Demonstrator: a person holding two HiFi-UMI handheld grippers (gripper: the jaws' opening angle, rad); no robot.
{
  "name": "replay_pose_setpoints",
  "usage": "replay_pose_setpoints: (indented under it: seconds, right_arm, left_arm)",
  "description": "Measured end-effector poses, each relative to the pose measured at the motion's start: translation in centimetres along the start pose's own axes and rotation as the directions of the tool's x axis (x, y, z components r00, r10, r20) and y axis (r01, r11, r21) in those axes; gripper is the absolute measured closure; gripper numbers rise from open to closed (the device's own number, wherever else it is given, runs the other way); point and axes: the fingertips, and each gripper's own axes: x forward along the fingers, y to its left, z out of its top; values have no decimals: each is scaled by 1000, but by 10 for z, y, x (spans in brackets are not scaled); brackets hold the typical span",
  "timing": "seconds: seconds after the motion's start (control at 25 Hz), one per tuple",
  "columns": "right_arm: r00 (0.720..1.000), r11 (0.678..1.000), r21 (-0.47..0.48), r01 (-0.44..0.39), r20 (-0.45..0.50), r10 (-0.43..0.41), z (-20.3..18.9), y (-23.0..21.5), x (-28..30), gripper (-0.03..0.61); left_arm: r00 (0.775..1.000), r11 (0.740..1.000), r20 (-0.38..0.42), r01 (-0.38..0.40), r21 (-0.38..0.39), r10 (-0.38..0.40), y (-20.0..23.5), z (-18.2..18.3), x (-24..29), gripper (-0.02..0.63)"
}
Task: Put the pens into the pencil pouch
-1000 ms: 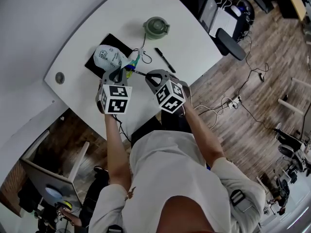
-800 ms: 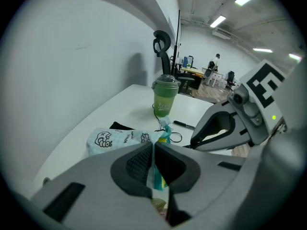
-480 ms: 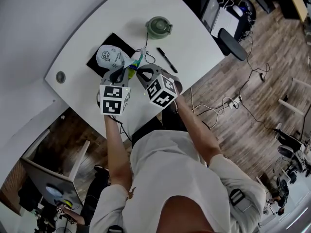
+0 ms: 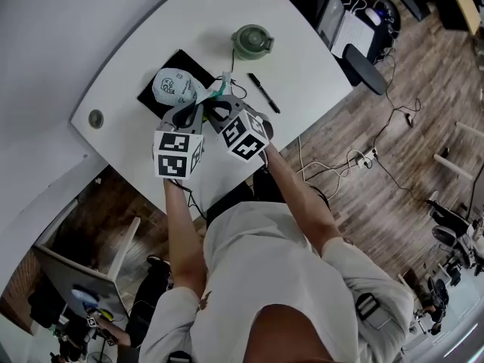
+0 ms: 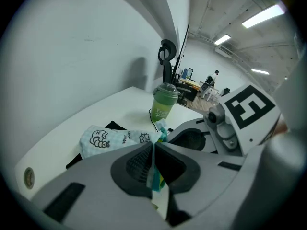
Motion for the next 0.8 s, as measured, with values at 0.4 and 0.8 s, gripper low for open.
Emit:
replay_pose_setpoints:
  seconds: [0.4, 0.8]
  right_arm:
    - [998, 999, 37, 26, 59, -28, 1, -5, 9, 537]
    - [996, 997, 49, 56, 64, -59, -7, -9, -11, 448]
  left_arm:
    - [999, 999, 3, 36, -31, -36, -2, -1, 6, 606]
    - [1000, 1000, 4, 22, -21, -22, -4, 1, 10, 606]
